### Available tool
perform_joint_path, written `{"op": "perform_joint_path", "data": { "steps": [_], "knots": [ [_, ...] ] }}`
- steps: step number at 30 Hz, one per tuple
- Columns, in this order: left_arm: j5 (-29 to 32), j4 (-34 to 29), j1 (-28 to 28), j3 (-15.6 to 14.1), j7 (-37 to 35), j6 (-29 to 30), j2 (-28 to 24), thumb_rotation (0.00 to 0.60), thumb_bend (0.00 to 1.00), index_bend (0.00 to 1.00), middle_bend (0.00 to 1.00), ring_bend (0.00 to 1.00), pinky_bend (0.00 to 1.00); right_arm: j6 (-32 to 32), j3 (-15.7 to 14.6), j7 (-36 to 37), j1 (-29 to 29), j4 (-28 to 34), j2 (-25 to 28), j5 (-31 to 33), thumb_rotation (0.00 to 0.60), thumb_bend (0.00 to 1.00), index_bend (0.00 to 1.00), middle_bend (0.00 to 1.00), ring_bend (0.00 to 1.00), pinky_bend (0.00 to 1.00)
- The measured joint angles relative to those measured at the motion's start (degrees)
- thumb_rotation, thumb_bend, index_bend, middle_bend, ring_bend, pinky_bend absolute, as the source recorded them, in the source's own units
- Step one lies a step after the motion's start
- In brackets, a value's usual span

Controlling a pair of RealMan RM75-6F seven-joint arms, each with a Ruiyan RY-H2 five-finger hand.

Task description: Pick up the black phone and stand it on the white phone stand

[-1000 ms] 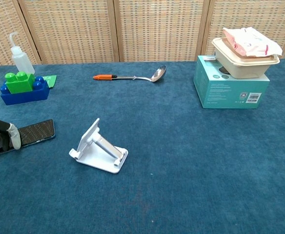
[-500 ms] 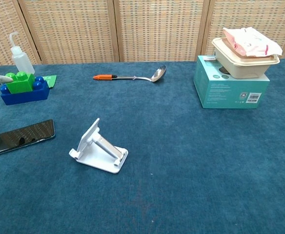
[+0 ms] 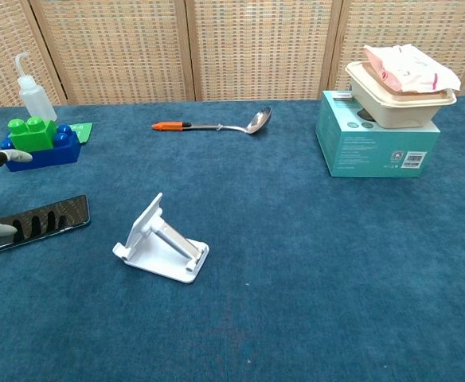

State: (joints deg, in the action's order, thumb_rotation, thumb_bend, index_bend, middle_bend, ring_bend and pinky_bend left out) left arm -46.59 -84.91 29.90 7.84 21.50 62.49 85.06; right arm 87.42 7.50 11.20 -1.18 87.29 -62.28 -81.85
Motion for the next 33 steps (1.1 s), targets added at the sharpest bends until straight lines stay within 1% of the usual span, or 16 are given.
{"op": "perform_joint_path", "data": {
  "steps": [4,10,17,25,27,29,33],
  "knots": [
    [5.62,-1.40,1.84,2.62,4.63,0.72,3.62,0.600,0.18,0.02,0.02,0.06,0.12,0.04,-0.06,-0.01,0.02,-0.02,-0.03,-0.08,0.600,0.00,0.00,0.00,0.00,0.00],
    [7.63,-0.29,3.33,4.12,5.85,0.73,5.90,0.600,0.19,0.02,0.02,0.07,0.12,-0.17,-0.06,-0.13,-0.07,-0.07,-0.07,0.01,0.600,0.00,0.00,0.00,0.00,0.00],
    [9.66,1.07,3.94,4.63,6.87,0.73,7.26,0.600,0.19,0.02,0.04,0.08,0.12,-0.33,-0.07,-0.15,-0.14,-0.07,-0.08,0.09,0.600,0.00,0.00,0.00,0.00,0.00],
    [12.75,2.24,4.72,5.47,9.29,1.81,9.10,0.600,0.23,0.06,0.07,0.11,0.12,-0.38,-0.09,0.02,-0.14,-0.14,-0.06,0.12,0.600,0.00,0.00,0.00,0.00,0.00],
    [13.23,2.33,4.91,5.60,9.75,1.85,9.28,0.600,0.23,0.09,0.10,0.14,0.15,-0.40,-0.08,0.07,-0.13,-0.16,-0.05,0.16,0.600,0.00,0.00,0.00,0.00,0.00],
    [13.50,2.38,4.98,5.68,9.87,1.82,9.38,0.600,0.23,0.11,0.11,0.15,0.19,-0.43,-0.07,0.04,-0.15,-0.16,-0.06,0.21,0.600,0.00,0.00,0.00,0.00,0.00],
    [13.80,2.64,5.09,5.65,10.22,1.77,9.66,0.600,0.23,0.11,0.12,0.16,0.19,-0.48,-0.12,-0.07,-0.18,-0.11,-0.07,0.13,0.600,0.00,0.00,0.00,0.00,0.00]
  ]
}}
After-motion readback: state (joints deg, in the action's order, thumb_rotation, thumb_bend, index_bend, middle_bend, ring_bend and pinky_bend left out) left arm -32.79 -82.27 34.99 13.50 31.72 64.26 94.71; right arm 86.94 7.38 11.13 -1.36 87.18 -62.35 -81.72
